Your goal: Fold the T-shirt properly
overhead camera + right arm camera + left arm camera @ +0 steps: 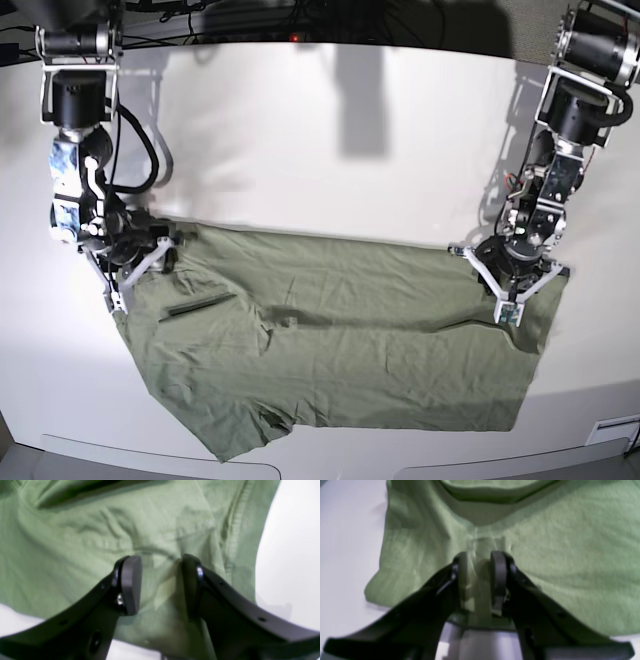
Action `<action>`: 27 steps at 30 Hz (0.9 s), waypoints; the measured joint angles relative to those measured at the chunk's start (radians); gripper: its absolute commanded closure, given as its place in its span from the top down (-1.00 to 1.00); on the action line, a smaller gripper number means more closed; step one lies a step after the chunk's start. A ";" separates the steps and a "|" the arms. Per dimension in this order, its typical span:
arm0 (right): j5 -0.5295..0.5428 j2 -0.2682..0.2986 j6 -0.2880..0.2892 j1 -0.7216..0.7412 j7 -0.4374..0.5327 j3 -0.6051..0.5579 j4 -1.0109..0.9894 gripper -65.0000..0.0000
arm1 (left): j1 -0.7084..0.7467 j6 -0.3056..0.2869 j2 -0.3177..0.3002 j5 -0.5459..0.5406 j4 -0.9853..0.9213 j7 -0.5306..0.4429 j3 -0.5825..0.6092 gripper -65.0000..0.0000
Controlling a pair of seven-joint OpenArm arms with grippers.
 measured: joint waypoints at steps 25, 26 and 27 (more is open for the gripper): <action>0.035 0.076 -0.017 -0.370 -0.012 0.001 0.362 -0.17 | 0.487 0.043 -0.097 0.006 0.526 0.100 -0.093 -0.51; 0.034 0.076 -0.019 -0.385 -0.016 0.001 0.378 -0.17 | 0.517 0.037 -0.097 0.004 0.556 0.110 -0.108 -0.51; 0.036 0.076 -0.019 -0.402 -0.014 0.001 0.393 -0.17 | 0.542 0.033 -0.096 -0.002 0.583 0.125 -0.124 -0.51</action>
